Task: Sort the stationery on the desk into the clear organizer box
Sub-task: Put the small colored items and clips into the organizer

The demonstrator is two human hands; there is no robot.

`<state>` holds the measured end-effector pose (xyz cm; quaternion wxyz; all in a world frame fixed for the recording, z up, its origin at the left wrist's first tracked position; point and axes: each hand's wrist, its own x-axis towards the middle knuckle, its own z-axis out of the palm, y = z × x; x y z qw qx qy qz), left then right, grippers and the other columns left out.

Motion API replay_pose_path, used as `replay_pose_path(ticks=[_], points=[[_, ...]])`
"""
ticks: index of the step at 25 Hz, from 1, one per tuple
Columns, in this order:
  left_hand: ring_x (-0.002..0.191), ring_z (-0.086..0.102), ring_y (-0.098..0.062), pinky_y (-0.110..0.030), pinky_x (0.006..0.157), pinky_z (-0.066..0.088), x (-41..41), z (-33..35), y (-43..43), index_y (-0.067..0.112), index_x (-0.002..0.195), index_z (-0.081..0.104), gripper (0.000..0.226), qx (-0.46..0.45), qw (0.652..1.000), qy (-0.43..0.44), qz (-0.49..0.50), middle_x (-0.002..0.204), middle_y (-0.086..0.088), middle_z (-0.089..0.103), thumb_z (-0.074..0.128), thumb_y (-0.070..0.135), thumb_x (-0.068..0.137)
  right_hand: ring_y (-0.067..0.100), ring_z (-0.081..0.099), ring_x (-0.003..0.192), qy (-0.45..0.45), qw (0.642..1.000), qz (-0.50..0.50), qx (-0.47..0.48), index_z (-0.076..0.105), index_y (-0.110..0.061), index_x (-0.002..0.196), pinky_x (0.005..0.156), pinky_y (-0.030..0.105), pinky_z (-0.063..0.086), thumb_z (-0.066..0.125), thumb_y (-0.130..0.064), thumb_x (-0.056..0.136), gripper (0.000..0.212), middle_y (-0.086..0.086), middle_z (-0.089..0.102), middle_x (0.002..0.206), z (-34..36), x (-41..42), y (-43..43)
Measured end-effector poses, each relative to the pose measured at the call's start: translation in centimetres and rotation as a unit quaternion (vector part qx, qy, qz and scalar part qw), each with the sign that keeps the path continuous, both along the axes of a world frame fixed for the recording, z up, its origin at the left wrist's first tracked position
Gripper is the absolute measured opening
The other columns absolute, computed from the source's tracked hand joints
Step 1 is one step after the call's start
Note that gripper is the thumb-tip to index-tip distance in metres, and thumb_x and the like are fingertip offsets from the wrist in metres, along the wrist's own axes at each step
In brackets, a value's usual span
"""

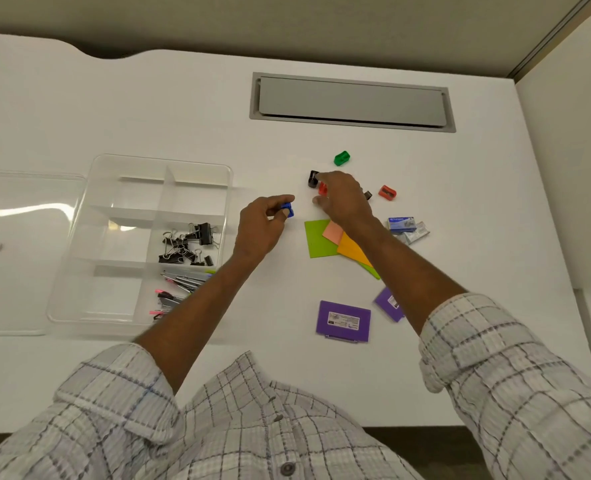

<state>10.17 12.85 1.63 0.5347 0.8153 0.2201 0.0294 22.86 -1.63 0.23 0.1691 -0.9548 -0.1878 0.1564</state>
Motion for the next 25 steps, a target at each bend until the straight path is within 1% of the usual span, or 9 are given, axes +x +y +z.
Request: replay_pose_path(ticks=[2,4,5,7,10,14,20,23,25], points=[[0.1,0.069,-0.018,-0.011,0.086,0.047,0.0,0.0,0.1,0.013,0.118,0.072,0.028,-0.006,1.0,0.004,0.011,0.115,-0.007,0.073,0.063,0.008,0.092,0.032,0.052,0.125,-0.015,1.0,-0.017,-0.004,0.052,-0.012,0.14,0.101,0.04,0.042,0.066,-0.02,0.093,0.05,0.014,0.058,0.131,-0.1,-0.5,0.3],[0.097,0.07,-0.021,-0.021,0.085,0.05,0.0,0.0,0.3,0.013,0.121,0.071,0.029,-0.017,1.0,0.012,0.019,0.116,-0.008,0.072,0.064,0.012,0.093,0.031,0.054,0.123,-0.02,0.999,-0.036,0.008,0.049,-0.014,0.141,0.097,0.041,0.046,0.066,-0.021,0.092,0.052,0.014,0.058,0.129,-0.1,-1.4,0.3],[0.097,0.07,-0.022,-0.022,0.083,0.051,0.1,0.0,0.3,0.012,0.121,0.07,0.029,-0.023,0.999,0.016,0.02,0.117,-0.008,0.072,0.063,0.012,0.093,0.03,0.054,0.122,-0.02,0.998,-0.049,0.022,0.048,-0.015,0.142,0.097,0.04,0.046,0.066,-0.023,0.091,0.054,0.013,0.058,0.13,0.1,-2.0,0.3],[0.097,0.07,-0.022,-0.016,0.077,0.05,0.0,0.0,0.4,0.011,0.121,0.069,0.03,-0.024,0.999,0.018,0.016,0.12,-0.006,0.071,0.06,0.008,0.093,0.027,0.056,0.119,-0.012,0.995,-0.075,0.069,0.051,-0.016,0.138,0.097,0.036,0.044,0.068,-0.025,0.089,0.052,0.011,0.06,0.126,0.6,-3.0,0.5],[0.096,0.07,-0.021,-0.012,0.075,0.049,-0.5,0.2,0.4,0.012,0.121,0.069,0.031,-0.024,1.0,0.01,0.017,0.121,-0.005,0.07,0.059,0.005,0.092,0.023,0.065,0.107,0.053,0.974,-0.113,0.19,0.067,-0.013,0.122,0.098,0.035,0.05,0.069,-0.016,0.084,0.038,0.006,0.068,0.119,1.6,-4.6,1.1],[0.097,0.07,-0.025,-0.03,0.085,0.056,-1.1,1.5,0.9,0.013,0.125,0.065,0.033,-0.046,0.998,-0.021,0.027,0.116,-0.007,0.071,0.063,0.011,0.092,0.013,0.073,0.091,0.167,0.927,-0.112,0.316,0.073,-0.019,0.112,0.084,0.026,0.058,0.067,-0.014,0.084,0.029,-0.003,0.075,0.109,2.9,-6.9,2.3],[0.096,0.072,-0.022,-0.038,0.089,0.059,-2.8,3.8,4.4,0.011,0.122,0.064,0.034,-0.056,0.992,-0.074,0.082,0.104,-0.009,0.074,0.071,0.021,0.09,0.02,0.073,0.101,0.253,0.855,-0.113,0.438,0.071,-0.011,0.117,0.091,0.034,0.06,0.066,-0.016,0.092,0.026,0.007,0.074,0.11,4.3,-7.9,6.4],[0.097,0.072,-0.022,-0.041,0.091,0.058,-3.5,4.4,7.0,0.008,0.119,0.067,0.031,-0.044,0.991,-0.087,0.096,0.106,-0.01,0.074,0.071,0.02,0.091,0.023,0.072,0.103,0.272,0.847,-0.095,0.446,0.069,-0.009,0.122,0.095,0.037,0.058,0.061,-0.011,0.093,0.03,0.011,0.073,0.113,5.0,-8.3,9.0],[0.098,0.072,-0.023,-0.042,0.091,0.058,-3.7,4.7,8.8,0.007,0.119,0.067,0.031,-0.025,0.991,-0.081,0.099,0.108,-0.011,0.074,0.071,0.018,0.09,0.024,0.071,0.104,0.266,0.856,-0.079,0.437,0.068,-0.01,0.123,0.096,0.039,0.058,0.059,-0.007,0.093,0.032,0.01,0.072,0.116,5.6,-8.5,10.6]])
